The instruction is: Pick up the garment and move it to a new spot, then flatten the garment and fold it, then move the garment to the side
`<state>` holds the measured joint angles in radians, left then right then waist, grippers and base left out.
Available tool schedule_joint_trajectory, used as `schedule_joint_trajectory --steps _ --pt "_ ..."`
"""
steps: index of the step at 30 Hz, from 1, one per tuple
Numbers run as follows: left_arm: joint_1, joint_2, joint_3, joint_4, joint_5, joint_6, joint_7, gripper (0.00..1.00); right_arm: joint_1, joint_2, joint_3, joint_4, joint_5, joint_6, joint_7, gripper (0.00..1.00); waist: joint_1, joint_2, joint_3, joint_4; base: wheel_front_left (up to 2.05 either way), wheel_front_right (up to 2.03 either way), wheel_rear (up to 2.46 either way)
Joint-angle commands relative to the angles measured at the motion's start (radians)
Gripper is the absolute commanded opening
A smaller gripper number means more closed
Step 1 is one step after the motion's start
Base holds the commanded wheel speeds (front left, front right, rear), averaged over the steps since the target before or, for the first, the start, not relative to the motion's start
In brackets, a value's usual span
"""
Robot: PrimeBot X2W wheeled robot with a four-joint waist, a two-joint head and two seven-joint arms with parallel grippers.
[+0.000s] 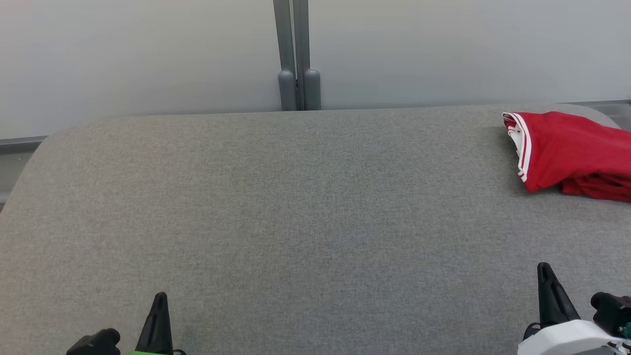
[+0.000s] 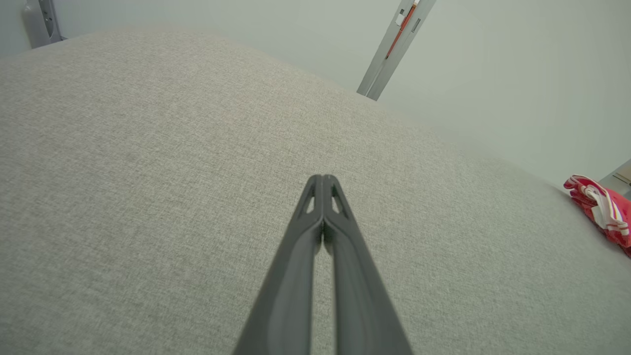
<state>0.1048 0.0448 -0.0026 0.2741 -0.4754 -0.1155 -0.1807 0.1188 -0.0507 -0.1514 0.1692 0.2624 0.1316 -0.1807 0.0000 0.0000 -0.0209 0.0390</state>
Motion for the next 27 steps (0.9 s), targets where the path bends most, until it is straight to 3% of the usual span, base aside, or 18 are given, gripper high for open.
schedule_joint_trajectory --steps 1,27 --pt "-0.036 0.003 0.008 -0.017 -0.046 -0.004 0.009 0.0 -0.028 -0.006 0.001 -0.01 0.052 0.0 0.009 0.0 0.0 0.0 0.0 -0.001 0.0 0.0 0.0" --pt "-0.1 0.004 0.046 -0.023 -0.415 -0.008 0.106 0.0 -0.098 -0.005 0.015 0.016 0.491 -0.001 0.104 0.0 0.0 0.0 0.006 -0.01 0.0 0.0 0.0"
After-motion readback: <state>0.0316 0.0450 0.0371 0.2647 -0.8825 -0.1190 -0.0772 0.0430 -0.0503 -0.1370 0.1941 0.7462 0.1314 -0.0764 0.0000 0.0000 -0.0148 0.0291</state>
